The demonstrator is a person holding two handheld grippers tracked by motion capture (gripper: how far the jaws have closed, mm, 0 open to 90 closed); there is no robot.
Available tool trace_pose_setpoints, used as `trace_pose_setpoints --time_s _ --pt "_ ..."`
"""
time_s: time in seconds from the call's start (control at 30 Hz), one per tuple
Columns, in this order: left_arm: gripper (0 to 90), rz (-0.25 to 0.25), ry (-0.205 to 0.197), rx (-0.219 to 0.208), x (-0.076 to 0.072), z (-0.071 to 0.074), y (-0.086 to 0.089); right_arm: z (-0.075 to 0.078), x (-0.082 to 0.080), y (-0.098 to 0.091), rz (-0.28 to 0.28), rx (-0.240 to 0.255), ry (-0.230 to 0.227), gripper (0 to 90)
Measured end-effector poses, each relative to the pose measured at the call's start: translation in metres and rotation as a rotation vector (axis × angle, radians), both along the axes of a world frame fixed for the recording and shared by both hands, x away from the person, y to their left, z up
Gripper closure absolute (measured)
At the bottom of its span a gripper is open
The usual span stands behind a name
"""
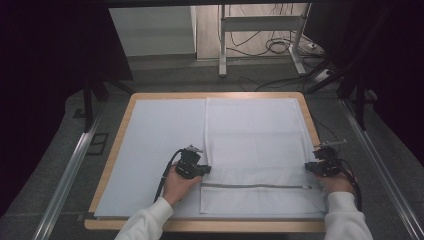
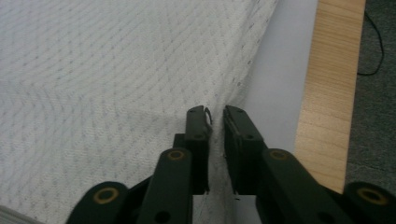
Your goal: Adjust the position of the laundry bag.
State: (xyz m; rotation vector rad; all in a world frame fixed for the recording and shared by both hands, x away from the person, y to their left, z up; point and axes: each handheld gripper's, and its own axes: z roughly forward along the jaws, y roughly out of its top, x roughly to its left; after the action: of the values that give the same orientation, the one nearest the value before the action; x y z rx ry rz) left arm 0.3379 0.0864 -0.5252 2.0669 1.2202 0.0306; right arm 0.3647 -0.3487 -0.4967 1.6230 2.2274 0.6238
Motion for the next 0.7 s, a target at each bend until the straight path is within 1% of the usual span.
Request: trace_pose_setpoints --time_s 0.03,0.07,0.1,0.33,0.37,0.6,0.63,0.7 --pt "88.6 0.0 0.0 0.0 0.0 0.0 0.0 0.0 0.0 0.0 0.0 0.0 0.0 82.2" --pt "88.6 -0.001 -0.001 0.0 0.0001 0.0001 0.0005 0.0002 0.0001 -0.0002 -0.004 -0.01 -0.005 86.1" --pt "88.6 -0.001 -0.002 0.0 0.0001 0.0003 0.0006 0.0004 0.0 -0.0006 -0.009 -0.011 -0.004 86.5" --pt "89.1 0.006 0.003 -0.012 0.0009 -0.0002 0.0012 0.0007 -0.0003 -0.0033 -0.012 0.015 -0.009 87.1" --pt "89.1 0.01 0.002 -0.013 0.0009 0.0002 0.0019 0.002 -0.0007 -0.0025 -0.004 0.035 -0.013 87.1" --pt "89.1 0.003 0.001 -0.008 0.0013 0.0008 0.0042 0.003 -0.0011 -0.0016 0.001 0.041 -0.023 87.1" --pt "89.0 0.012 0.001 -0.015 0.0014 0.0004 0.0037 0.003 -0.0012 -0.0019 0.001 0.042 -0.023 87.2" --pt "89.0 0.013 0.001 -0.014 0.0014 0.0004 0.004 0.0023 -0.0016 -0.0016 -0.001 0.039 -0.029 87.4"
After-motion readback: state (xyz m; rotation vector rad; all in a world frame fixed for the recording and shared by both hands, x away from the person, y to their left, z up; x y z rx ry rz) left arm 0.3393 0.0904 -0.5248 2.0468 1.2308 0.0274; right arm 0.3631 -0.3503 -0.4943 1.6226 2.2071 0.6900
